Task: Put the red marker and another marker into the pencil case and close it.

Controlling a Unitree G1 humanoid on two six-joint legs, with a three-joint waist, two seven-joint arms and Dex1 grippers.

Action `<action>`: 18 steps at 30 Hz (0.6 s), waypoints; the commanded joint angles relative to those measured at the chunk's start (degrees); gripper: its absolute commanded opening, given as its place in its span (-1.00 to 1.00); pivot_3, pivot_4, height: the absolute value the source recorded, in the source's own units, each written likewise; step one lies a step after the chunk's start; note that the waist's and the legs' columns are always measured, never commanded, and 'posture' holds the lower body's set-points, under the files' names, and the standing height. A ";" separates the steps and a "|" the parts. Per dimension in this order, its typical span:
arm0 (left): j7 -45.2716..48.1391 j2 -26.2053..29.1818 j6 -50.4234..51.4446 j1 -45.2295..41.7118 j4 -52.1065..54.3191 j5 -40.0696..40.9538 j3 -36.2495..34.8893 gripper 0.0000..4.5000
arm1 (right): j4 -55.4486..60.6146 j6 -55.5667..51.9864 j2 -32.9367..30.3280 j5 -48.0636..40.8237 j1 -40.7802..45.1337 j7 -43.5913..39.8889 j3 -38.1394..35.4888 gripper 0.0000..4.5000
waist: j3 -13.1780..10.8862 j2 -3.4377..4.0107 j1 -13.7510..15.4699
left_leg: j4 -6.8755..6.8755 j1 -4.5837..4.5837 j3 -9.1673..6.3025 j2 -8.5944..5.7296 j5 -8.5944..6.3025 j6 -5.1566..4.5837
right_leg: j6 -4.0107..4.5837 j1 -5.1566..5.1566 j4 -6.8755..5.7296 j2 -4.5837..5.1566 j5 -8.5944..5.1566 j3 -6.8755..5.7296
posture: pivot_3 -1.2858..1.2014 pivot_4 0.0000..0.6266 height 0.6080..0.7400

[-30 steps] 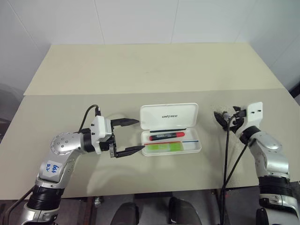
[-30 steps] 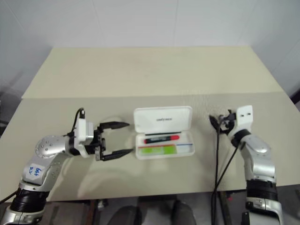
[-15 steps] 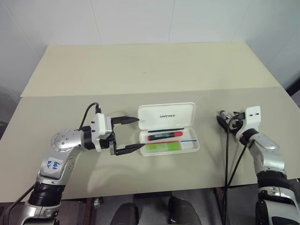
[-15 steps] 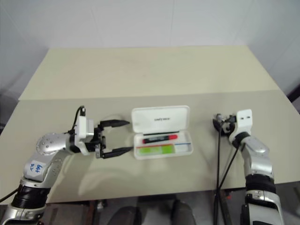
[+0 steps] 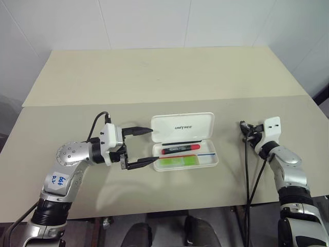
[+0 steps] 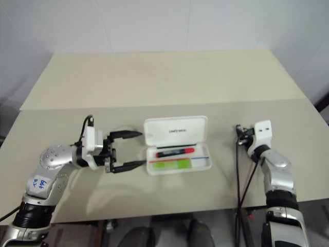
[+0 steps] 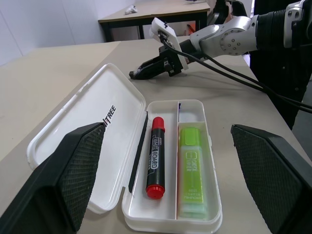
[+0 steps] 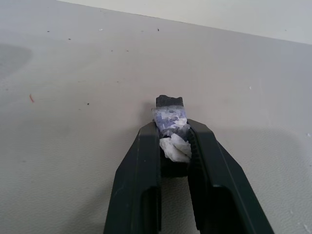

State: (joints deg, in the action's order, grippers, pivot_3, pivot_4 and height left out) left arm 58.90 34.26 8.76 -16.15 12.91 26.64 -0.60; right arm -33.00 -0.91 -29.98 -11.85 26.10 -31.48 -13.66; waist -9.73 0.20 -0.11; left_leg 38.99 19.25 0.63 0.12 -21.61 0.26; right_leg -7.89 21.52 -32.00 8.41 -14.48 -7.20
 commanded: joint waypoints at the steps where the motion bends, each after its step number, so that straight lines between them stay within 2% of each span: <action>1: -0.32 -0.18 -0.23 -0.85 1.59 0.18 -0.13 0.97 | 2.54 1.07 -2.91 -2.12 1.33 -5.24 -0.85 -0.83 | -0.01 0.01 0.04 | 0.00 0.00 0.00 0.00 0.00 0.00 | 0.00 0.00 0.00 0.00 0.00 0.00 | 0.03 -0.52 1.00; 7: -0.32 -0.50 -0.40 -0.64 1.62 0.15 0.13 0.97 | 8.75 5.29 -9.75 -6.42 -1.17 -23.78 -0.17 -0.83 | -0.06 0.09 0.13 | -0.01 0.02 -0.01 0.00 0.00 -0.01 | 0.00 0.00 0.03 0.00 0.00 -0.03 | 0.03 -0.52 1.00; 12: -0.21 -0.50 -0.54 -0.20 1.55 0.24 -0.07 0.97 | 17.98 1.77 -14.57 -10.58 -6.49 -38.01 2.76 -0.83 | -0.05 0.08 0.27 | -0.02 0.02 -0.02 0.01 -0.01 -0.02 | 0.00 -0.03 0.04 0.00 0.00 -0.07 | 0.03 -0.52 1.00; 18: -0.35 -0.43 -0.54 0.86 1.90 0.50 -0.48 0.97 | 28.48 -2.03 -15.62 -11.55 -9.30 -46.26 9.55 -0.83 | -0.05 0.07 0.24 | 0.03 -0.01 0.01 0.01 -0.01 -0.02 | -0.01 -0.04 0.06 0.01 0.00 -0.05 | 0.03 -0.52 1.00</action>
State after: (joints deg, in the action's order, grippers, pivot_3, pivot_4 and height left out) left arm 58.83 33.84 8.74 -15.54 12.93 26.66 -0.31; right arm -7.31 -2.69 -44.71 -22.45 17.00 -75.94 -4.89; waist -9.78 0.27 0.13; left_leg 39.02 19.20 0.63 0.13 -21.62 0.25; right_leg -7.90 21.46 -31.94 8.42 -14.48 -7.25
